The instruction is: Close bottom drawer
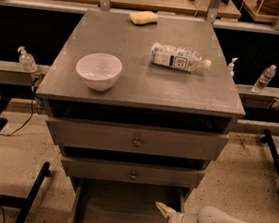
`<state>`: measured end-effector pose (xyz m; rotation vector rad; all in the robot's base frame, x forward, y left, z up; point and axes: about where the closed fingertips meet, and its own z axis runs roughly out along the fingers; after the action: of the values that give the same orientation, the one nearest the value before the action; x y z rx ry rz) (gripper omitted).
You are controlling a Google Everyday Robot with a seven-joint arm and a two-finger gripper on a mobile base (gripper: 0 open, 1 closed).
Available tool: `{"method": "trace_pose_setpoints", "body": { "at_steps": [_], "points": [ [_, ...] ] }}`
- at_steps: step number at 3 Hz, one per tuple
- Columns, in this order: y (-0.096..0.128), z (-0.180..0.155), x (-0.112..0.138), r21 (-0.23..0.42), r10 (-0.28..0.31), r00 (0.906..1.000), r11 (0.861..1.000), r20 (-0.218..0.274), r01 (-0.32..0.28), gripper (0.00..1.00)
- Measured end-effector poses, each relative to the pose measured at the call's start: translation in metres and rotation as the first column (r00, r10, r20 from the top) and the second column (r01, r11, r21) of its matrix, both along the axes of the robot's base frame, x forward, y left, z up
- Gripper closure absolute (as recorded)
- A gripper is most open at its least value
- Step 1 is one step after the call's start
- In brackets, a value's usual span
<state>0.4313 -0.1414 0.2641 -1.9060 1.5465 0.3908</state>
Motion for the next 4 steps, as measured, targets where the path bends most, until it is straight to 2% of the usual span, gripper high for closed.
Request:
{"method": "trace_pose_setpoints", "body": {
  "at_steps": [1,2,4],
  "points": [
    [-0.008,-0.034,-0.001,0.009,-0.015,0.9999,1.0,-0.004,0.015,0.0],
    [-0.013,-0.054,-0.005,-0.001,-0.02,0.9995,1.0,0.026,0.02,0.0],
    [-0.014,-0.074,-0.001,-0.042,-0.035,0.9986,0.998,0.041,0.036,0.38]
  ]
}}
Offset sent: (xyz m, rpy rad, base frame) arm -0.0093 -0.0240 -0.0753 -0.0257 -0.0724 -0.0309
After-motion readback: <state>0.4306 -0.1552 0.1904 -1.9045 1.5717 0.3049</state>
